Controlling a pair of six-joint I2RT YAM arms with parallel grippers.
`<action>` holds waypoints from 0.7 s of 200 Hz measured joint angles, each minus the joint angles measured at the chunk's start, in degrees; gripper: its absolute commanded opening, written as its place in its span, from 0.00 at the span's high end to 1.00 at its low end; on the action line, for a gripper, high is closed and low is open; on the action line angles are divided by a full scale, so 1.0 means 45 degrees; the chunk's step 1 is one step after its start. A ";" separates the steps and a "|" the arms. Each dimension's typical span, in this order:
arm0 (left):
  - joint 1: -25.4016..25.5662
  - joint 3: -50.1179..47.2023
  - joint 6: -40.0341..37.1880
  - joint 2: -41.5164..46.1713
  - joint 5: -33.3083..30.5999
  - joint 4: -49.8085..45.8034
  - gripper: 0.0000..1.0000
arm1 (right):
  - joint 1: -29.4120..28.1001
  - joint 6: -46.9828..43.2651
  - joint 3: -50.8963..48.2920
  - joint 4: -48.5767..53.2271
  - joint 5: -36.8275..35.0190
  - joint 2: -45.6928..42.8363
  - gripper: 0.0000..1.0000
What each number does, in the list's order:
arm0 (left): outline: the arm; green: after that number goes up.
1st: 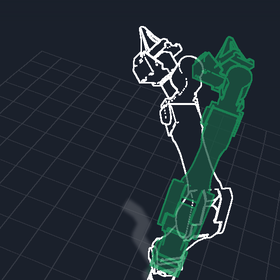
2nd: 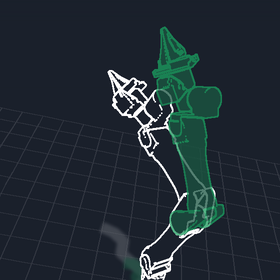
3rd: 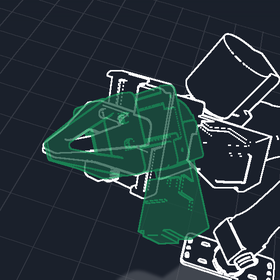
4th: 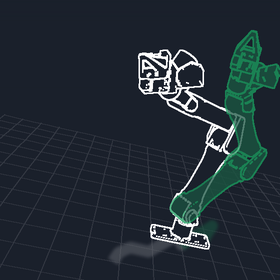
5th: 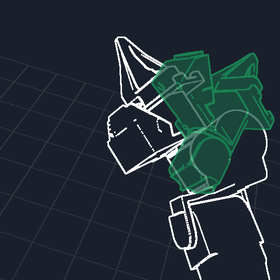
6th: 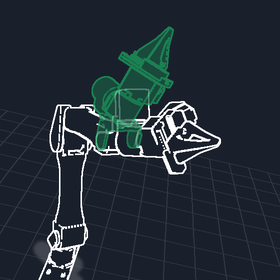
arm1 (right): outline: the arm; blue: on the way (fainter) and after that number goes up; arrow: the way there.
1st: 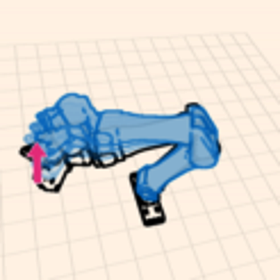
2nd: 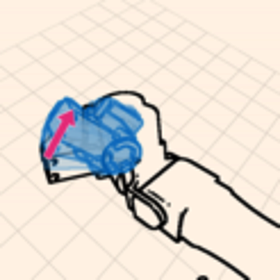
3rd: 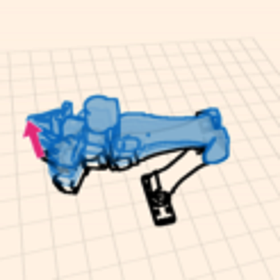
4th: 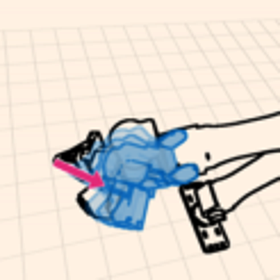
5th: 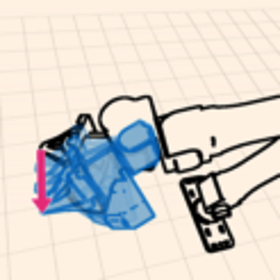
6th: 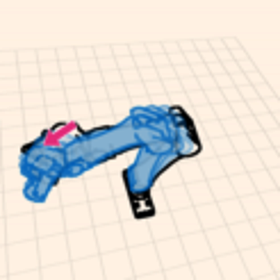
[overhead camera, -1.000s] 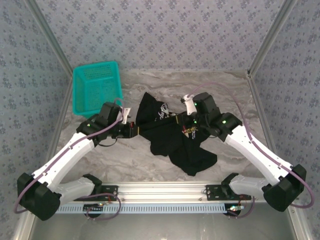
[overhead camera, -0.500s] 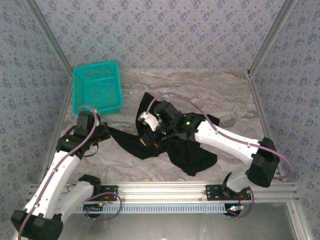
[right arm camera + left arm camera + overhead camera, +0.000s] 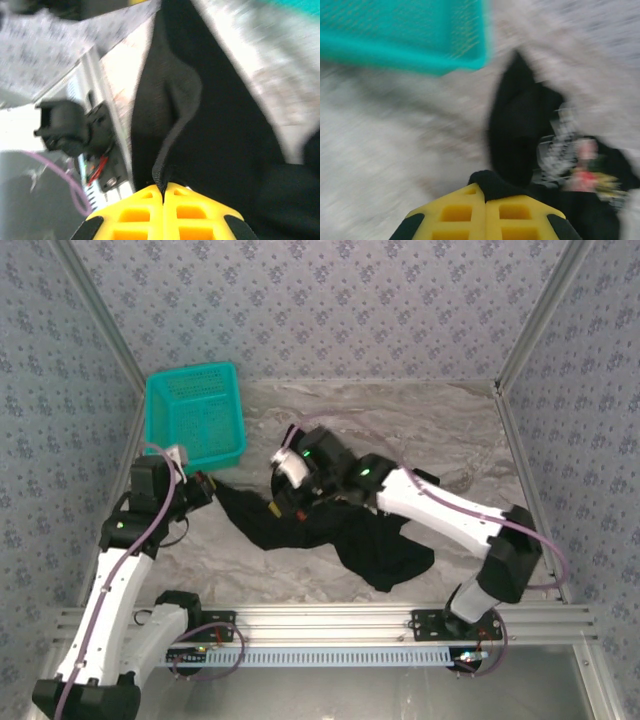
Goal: Fold the inside-out t-shirt
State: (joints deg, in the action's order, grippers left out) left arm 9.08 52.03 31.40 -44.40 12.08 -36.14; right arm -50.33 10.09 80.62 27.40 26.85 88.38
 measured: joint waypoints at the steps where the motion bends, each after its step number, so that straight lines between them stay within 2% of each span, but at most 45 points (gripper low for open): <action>1: 0.0024 0.0029 0.0010 0.0000 0.0083 0.0078 1.00 | 0.0073 -0.0010 0.0000 0.0024 -0.0044 -0.0044 1.00; 19: 0.1151 0.0860 0.0151 -0.0194 0.1107 0.1593 1.00 | 0.1904 -0.0005 0.0053 0.0408 -0.0831 -0.0918 1.00; 36: 0.3468 0.2200 -0.0262 -0.1093 0.1117 0.2327 1.00 | 0.3269 0.0034 0.0155 0.0714 -0.1496 -0.1127 1.00; 50: 0.5416 0.3764 -0.0831 -0.2254 0.0738 0.2511 1.00 | 0.3827 0.0029 0.0170 0.1025 -0.1783 -0.1122 1.00; 67: 0.6795 0.5591 -0.1394 -0.3866 0.0214 0.2735 1.00 | 0.4167 -0.0024 0.0321 0.1481 -0.1996 -0.1141 1.00; 87: 0.7354 0.7106 -0.1933 -0.5396 -0.0554 0.2696 1.00 | 0.4522 -0.0165 0.0758 0.1860 -0.2312 -0.1418 1.00; 140: 0.7427 0.9860 -0.3322 -0.7417 -0.1885 0.1909 1.00 | 0.6120 -0.0355 0.1982 0.2365 -0.3555 -0.2914 1.00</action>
State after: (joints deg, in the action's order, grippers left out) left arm 42.50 96.40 16.45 -77.78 3.60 -27.55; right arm -22.79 8.49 89.54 38.04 10.85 75.26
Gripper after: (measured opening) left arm 0.042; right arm 0.061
